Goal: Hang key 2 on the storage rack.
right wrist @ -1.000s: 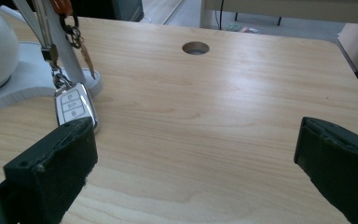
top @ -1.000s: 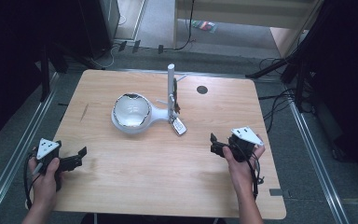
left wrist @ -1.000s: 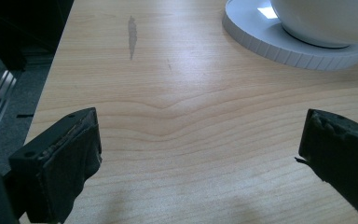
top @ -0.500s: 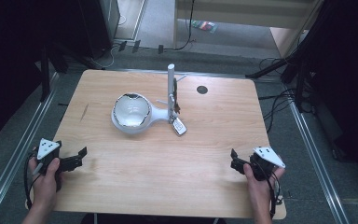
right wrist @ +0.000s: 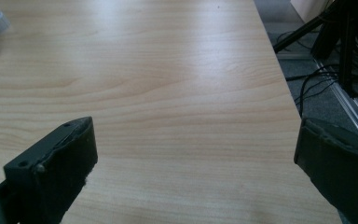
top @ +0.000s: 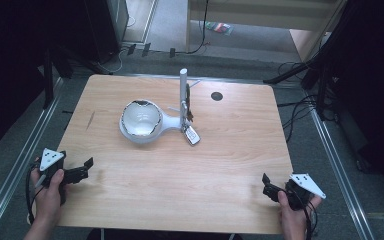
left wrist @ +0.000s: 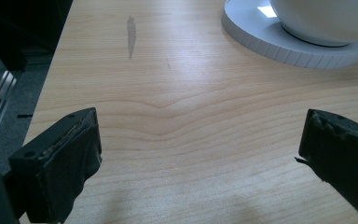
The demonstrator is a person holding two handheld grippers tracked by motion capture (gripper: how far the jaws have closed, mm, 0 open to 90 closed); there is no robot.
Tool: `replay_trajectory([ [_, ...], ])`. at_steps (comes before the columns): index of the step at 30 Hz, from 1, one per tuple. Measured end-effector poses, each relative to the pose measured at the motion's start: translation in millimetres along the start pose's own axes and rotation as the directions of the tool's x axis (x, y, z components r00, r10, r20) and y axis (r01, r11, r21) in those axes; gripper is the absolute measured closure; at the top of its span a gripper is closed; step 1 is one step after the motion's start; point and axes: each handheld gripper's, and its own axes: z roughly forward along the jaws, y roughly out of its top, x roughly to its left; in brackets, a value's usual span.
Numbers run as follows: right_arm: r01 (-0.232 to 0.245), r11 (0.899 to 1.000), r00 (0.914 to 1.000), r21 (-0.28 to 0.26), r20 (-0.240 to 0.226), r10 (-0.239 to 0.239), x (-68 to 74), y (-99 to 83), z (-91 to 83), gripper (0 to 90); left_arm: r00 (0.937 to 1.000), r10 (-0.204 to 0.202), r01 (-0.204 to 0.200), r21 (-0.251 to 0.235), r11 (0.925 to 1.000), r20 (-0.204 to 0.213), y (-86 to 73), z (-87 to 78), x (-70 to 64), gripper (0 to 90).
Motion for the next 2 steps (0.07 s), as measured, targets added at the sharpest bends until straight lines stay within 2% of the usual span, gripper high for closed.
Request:
replay_trajectory([
  [2, 0.018, 1.0, 0.9998, 0.009, -0.01, -0.018, 2.7, -1.2, 2.2, 0.0, 1.0, -0.001, 0.001, -0.001, 1.0, -0.001, 0.0, 0.0, 0.2, 0.0],
])
